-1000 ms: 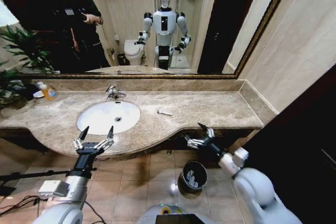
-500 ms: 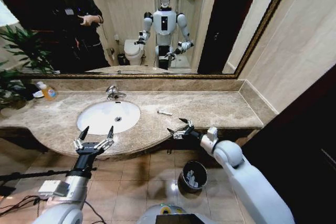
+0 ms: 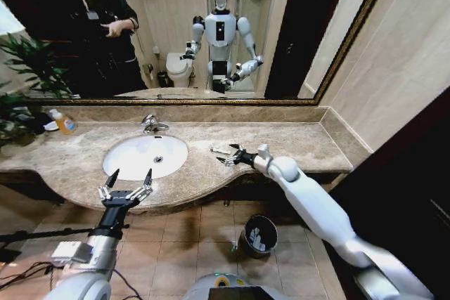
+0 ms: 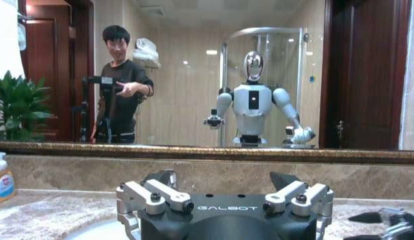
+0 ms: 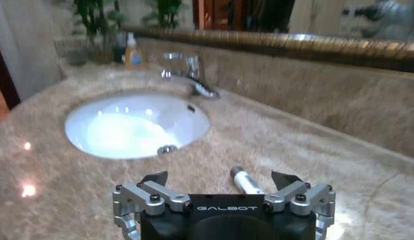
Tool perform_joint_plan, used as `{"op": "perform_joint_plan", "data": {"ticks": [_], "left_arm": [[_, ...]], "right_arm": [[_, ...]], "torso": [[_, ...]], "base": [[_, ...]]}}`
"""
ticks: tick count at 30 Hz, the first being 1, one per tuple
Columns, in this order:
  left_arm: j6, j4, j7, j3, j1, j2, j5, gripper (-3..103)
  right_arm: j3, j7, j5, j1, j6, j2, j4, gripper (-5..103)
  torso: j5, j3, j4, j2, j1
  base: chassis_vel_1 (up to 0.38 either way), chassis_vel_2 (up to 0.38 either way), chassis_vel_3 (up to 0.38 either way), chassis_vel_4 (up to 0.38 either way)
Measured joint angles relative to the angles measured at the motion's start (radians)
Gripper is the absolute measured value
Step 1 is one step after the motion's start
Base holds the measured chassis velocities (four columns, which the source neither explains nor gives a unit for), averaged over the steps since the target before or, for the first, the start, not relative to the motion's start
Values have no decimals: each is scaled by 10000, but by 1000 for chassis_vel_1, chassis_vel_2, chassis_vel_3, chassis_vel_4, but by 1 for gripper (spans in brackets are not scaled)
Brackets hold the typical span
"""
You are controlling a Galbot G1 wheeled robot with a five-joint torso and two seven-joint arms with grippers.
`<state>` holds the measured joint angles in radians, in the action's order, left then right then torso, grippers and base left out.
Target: Pick up the trash from the sink and place it in the trash bin.
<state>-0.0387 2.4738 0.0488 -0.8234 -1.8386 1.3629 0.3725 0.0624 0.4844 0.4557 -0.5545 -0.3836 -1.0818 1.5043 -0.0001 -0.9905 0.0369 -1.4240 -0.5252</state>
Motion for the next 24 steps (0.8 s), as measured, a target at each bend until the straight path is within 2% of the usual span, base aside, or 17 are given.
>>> {"op": "perform_joint_plan", "data": {"ticks": [4, 10, 12, 13, 14, 15, 18, 20, 22, 23, 24], "left_arm": [[0, 0, 0, 0, 1, 0, 0, 100], [0, 0, 0, 0, 0, 0, 0, 100], [0, 0, 0, 0, 1, 0, 0, 100], [0, 0, 0, 0, 0, 0, 0, 100], [0, 0, 0, 0, 0, 0, 0, 100], [0, 0, 0, 0, 0, 0, 0, 100], [0, 0, 0, 0, 0, 0, 0, 100], [0, 0, 0, 0, 0, 0, 0, 100], [0, 0, 0, 0, 0, 0, 1, 100], [0, 0, 0, 0, 0, 0, 1, 100], [0, 0, 0, 0, 0, 0, 0, 100]], "right_arm": [[376, 6, -14, 463, -1, -178, -702, 102], [499, -6, 7, 953, 12, -393, -1960, 91], [479, 7, 4, 968, 23, -384, -2041, 91], [426, 42, -55, 996, 124, -342, -2287, 82], [406, 45, -96, 996, 170, -331, -2337, 77], [406, 45, -96, 996, 170, -331, -2337, 77], [394, -28, -139, 962, 208, -322, -2347, 61], [392, -51, -155, 952, 213, -323, -2333, 61], [393, -114, -175, 922, 232, -325, -2276, 50], [393, -114, -175, 922, 232, -325, -2276, 50], [394, -138, -205, 893, 279, -324, -2238, 44]], "torso": [[1, 0, 0, 0, 0], [2, 0, -1, 0, 1], [2, 0, -1, 0, 1], [1, 1, -2, -1, 1], [2, 1, -2, -2, 1], [2, 1, -2, -2, 1], [2, 2, -2, -2, 2], [1, 2, -2, -2, 2], [1, 2, -1, -2, 2], [1, 2, -1, -2, 2], [1, 2, -1, -2, 2]], "base": [[0, 0, 0, 0], [0, 0, 0, 0], [0, 0, 0, 0], [0, 0, 0, 0], [0, 0, 0, 0], [0, 0, 0, 0], [0, 0, 0, 0], [0, 0, 0, 0], [0, 0, 0, 0], [0, 0, 0, 0], [0, 0, 0, 0]]}}
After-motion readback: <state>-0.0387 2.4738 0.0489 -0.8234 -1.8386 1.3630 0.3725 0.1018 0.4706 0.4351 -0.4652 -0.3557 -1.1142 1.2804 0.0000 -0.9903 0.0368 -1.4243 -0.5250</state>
